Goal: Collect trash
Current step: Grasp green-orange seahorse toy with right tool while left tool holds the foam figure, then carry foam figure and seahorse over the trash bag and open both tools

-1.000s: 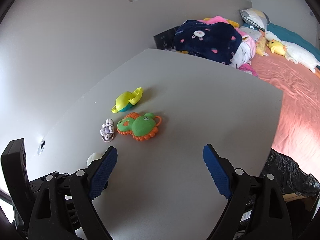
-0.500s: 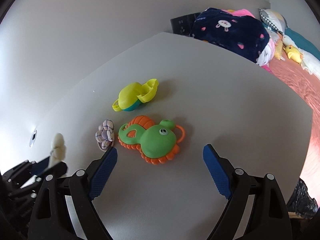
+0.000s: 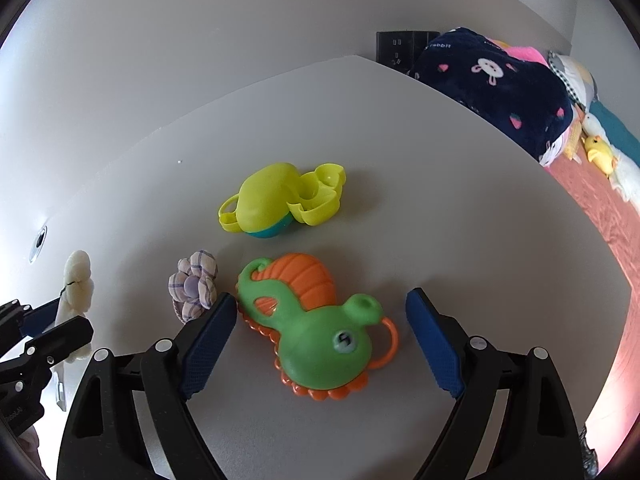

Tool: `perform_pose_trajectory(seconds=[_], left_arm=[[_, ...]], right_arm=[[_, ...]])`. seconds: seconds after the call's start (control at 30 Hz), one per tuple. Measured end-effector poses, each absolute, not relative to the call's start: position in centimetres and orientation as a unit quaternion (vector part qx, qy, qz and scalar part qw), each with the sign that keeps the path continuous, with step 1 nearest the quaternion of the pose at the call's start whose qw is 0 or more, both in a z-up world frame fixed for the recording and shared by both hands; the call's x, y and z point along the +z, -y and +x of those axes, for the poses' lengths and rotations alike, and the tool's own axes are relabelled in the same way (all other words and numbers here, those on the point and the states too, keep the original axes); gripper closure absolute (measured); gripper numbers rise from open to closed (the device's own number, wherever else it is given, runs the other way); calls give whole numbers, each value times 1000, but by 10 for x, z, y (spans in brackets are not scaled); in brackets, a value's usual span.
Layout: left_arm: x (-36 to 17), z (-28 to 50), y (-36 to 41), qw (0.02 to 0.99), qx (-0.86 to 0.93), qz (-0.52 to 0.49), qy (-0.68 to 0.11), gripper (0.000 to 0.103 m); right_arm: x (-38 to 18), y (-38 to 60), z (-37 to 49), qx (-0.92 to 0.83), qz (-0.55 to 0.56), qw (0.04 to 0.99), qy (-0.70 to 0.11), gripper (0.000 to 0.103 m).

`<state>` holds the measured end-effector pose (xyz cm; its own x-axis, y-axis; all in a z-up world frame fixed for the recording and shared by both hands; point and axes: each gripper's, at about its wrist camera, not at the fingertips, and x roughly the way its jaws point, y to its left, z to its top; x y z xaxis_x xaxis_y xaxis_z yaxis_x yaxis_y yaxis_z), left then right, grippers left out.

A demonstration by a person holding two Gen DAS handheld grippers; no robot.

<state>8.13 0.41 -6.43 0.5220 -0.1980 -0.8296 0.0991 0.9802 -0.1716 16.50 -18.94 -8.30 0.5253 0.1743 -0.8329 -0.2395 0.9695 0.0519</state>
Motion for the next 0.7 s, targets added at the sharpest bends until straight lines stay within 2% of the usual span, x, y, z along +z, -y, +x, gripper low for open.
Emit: perform_pose_trajectory(seconds=[0.3, 0.7], left_arm=[[-58, 78, -4, 875, -92, -52, -472, 71], [-33, 64, 17, 886, -119, -28, -447, 71]], right_arm=[[-81, 198, 152, 108, -14, 871, -479, 29], [-47, 227, 117, 93, 23, 890, -446, 29]])
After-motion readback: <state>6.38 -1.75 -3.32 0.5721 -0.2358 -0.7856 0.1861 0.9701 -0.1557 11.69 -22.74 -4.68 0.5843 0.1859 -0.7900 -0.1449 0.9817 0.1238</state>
